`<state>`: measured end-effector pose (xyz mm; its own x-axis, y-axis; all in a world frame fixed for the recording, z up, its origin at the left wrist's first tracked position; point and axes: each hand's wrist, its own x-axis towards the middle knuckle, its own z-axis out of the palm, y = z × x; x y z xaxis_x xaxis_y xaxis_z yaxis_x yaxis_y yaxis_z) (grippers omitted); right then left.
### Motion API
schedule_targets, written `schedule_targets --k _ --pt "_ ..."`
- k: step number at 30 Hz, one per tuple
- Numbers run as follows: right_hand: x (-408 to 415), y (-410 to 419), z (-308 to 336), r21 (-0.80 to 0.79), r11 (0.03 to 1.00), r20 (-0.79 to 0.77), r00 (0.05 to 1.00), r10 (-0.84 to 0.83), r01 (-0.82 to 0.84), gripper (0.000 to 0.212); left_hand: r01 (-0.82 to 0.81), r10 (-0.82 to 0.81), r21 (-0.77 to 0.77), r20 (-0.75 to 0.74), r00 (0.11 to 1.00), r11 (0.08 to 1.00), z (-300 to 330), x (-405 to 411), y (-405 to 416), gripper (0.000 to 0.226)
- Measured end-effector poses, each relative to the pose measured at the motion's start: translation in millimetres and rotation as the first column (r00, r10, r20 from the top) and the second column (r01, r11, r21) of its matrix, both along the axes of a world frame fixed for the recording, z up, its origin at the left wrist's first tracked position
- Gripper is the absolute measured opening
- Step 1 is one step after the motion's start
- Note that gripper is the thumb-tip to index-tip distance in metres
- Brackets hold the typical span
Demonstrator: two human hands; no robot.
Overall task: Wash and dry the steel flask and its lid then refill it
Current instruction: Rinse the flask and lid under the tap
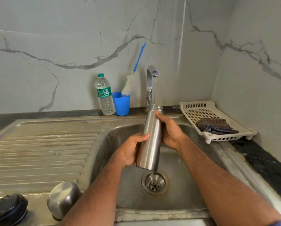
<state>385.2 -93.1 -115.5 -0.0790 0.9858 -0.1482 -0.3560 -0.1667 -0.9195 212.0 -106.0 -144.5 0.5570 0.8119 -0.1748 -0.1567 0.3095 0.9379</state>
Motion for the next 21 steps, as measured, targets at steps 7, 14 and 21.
schedule_targets --k 7,14,21 --pt "-3 1 1 0.004 0.986 0.260 0.952 -0.160 0.165 0.067 -0.122 0.128 0.050 -0.145 0.981 0.991 -1 1 7 0.057" --pt "9 7 7 0.066 0.909 0.119 0.902 -0.416 0.411 0.058 -0.267 0.290 0.130 -0.215 0.933 0.955 -9 7 9 0.049" --pt "23 7 10 0.083 0.866 -0.012 0.870 -0.493 0.493 0.074 -0.431 0.439 0.100 -0.093 0.893 0.897 -16 16 15 0.035"
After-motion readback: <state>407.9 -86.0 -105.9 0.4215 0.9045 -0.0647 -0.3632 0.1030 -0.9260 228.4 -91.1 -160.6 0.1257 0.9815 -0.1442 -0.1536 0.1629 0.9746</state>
